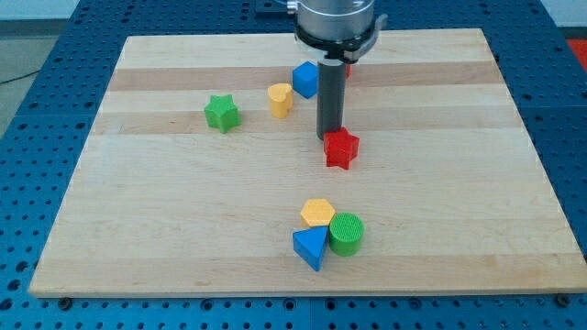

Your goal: Move the red star towards the right center

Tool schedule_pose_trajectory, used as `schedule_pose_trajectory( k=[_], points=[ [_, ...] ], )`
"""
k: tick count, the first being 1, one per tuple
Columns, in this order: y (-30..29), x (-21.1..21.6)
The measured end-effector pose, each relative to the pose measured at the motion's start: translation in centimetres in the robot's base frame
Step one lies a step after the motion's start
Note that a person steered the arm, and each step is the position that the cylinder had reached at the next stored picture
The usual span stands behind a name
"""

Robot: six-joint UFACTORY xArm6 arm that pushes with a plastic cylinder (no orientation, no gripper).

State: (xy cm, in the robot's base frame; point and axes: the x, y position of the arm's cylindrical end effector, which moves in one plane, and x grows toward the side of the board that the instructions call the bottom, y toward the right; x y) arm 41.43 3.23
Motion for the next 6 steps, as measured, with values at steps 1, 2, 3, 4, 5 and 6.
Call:
schedule_pose_trajectory(
  k=[1,2,3,4,5,6],
  points=[
    [-3.7,-0.8],
    [-6.5,-0.3],
    [-4.5,1.6],
    [-2.9,3.9],
    [-2.7,5.3],
    [0.3,4.3]
  ],
)
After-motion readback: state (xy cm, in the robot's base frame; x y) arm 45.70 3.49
